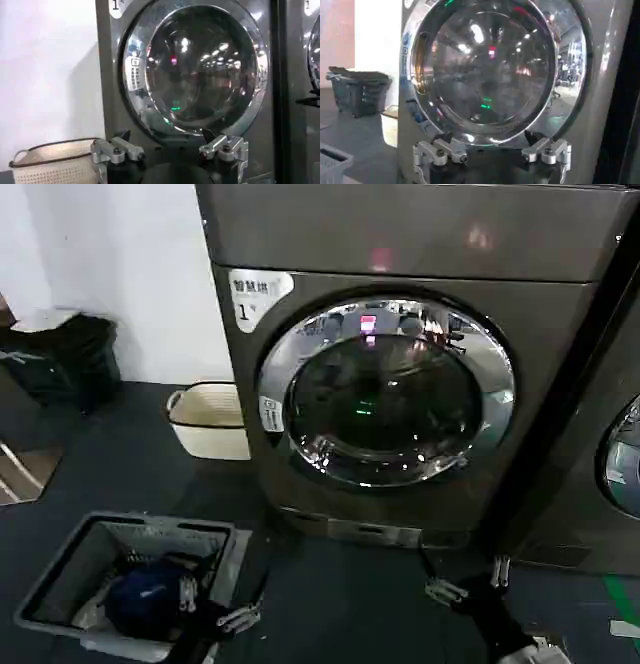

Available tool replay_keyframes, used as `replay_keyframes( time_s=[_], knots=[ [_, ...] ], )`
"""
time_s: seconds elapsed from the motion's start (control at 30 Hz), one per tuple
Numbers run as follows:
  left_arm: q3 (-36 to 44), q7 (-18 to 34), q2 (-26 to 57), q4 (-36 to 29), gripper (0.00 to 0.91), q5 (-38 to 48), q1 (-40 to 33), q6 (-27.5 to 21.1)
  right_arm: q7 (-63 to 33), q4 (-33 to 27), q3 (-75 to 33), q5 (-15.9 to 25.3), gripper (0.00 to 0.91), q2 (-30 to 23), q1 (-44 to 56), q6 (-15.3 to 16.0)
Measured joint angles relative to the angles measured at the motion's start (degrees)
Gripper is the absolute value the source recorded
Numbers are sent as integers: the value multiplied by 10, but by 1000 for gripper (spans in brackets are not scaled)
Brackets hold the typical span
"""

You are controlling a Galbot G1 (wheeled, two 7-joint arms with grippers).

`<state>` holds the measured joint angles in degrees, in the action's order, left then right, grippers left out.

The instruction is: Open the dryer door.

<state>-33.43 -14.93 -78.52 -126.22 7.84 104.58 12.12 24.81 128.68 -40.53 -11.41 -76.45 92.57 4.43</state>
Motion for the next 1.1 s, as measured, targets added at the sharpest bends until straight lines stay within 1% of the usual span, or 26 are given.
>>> replay_keyframes(
  time_s=[0.37, 0.5, 0.67, 0.93, 1.1],
  knots=[
    [9, 8, 0, -4, 907, -13, 1, -17, 33, -48, 30, -49, 907, 77, -91, 2],
    [11, 10, 0, -7, 907, -13, 0, -24, 34, -68, 55, -77, 907, 106, -130, 6],
    [11, 4, -1, -13, 907, -12, -1, -45, 35, -96, 96, -98, 907, 133, -182, 6],
    [13, 0, -3, -20, 907, -20, 0, -53, 44, -140, 158, -121, 907, 162, -266, 11],
    [15, -4, -5, -25, 907, -21, 1, -57, 47, -165, 195, -130, 907, 170, -324, 15]
  ],
)
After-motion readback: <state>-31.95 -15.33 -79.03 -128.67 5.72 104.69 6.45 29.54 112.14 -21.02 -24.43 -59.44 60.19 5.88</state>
